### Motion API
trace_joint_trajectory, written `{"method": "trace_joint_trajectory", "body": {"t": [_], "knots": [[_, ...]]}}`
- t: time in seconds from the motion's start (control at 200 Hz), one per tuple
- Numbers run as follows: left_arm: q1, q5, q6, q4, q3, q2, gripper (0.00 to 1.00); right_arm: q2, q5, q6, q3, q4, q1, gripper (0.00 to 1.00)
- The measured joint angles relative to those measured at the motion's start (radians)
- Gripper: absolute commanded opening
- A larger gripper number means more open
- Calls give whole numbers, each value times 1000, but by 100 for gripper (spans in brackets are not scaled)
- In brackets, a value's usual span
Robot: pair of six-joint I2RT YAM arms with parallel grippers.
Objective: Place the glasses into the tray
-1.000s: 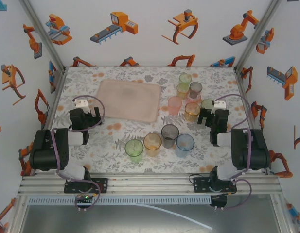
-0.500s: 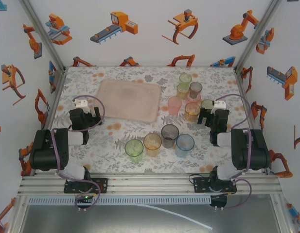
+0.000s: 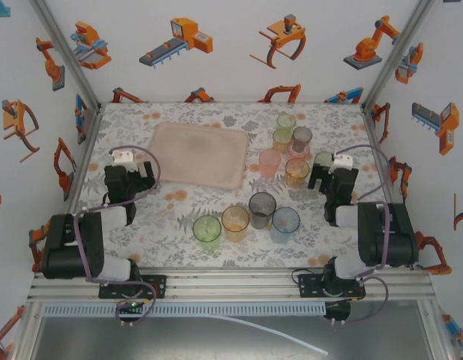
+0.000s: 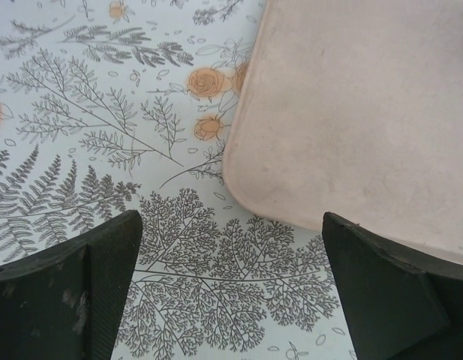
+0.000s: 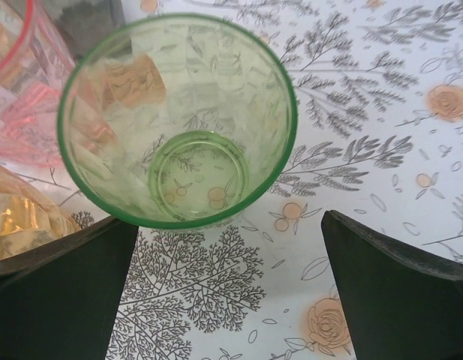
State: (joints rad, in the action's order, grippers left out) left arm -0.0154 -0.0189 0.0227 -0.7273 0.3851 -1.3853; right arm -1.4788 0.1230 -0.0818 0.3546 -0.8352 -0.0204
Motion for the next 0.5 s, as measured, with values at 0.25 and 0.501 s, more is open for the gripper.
{"method": "trace_joint_trajectory", "body": {"t": [0.25, 0.501], "knots": [[0, 43, 6, 251, 59, 142, 97, 153, 8, -12, 4, 121, 0, 99], [0, 111, -28, 571, 197, 222, 97, 321, 10, -73, 65, 376, 0, 99]]}}
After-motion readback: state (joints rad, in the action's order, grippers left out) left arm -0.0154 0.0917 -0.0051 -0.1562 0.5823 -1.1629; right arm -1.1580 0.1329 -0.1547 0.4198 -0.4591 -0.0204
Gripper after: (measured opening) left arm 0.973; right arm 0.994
